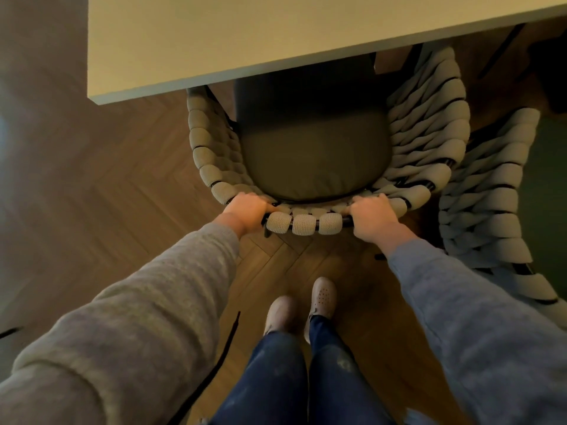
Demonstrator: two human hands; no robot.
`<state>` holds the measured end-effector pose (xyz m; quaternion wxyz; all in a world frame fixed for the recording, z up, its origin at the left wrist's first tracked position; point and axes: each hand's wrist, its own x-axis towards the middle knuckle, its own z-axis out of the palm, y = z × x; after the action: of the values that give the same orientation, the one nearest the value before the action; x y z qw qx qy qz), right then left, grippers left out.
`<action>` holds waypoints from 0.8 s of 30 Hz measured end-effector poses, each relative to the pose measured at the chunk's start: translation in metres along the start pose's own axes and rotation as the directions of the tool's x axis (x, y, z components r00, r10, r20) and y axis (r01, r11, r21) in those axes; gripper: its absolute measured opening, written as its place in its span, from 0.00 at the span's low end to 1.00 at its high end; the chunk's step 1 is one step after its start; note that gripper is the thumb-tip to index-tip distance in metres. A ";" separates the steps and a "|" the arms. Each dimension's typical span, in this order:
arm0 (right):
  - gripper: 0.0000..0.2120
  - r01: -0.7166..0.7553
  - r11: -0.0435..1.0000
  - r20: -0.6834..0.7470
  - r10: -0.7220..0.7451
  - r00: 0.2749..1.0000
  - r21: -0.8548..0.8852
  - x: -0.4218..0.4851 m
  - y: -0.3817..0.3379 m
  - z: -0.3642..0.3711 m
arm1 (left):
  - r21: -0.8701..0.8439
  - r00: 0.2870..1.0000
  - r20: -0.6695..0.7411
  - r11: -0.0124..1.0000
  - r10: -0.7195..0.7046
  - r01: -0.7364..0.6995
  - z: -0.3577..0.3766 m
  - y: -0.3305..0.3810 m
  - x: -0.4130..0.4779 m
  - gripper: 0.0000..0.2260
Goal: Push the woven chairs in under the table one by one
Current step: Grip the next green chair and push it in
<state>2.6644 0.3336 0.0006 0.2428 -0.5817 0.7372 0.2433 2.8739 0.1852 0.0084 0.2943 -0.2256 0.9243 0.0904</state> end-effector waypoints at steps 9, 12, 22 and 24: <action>0.47 0.081 0.958 -0.233 -0.015 0.972 0.274 -0.040 0.021 0.015 | -0.135 0.986 0.086 0.983 0.140 -0.128 -0.009 0.040 0.000 0.42; 0.45 -0.008 0.934 -0.333 0.136 0.933 0.358 -0.068 0.045 0.034 | -0.182 0.983 -0.021 0.966 0.182 -0.183 -0.023 0.077 0.006 0.40; 0.43 -0.187 0.802 -0.259 0.389 0.884 0.567 -0.174 0.193 0.129 | -0.023 0.911 -0.179 0.924 0.371 -0.381 -0.067 0.263 0.055 0.36; 0.44 -0.193 0.789 -0.229 0.387 0.893 0.583 -0.195 0.221 0.154 | -0.011 0.906 -0.155 0.917 0.393 -0.400 -0.070 0.310 0.064 0.37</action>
<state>2.5000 0.6226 0.0248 0.2278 -0.3986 0.8872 -0.0450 2.6464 0.4141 0.0384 0.1946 -0.0455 0.9681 0.1508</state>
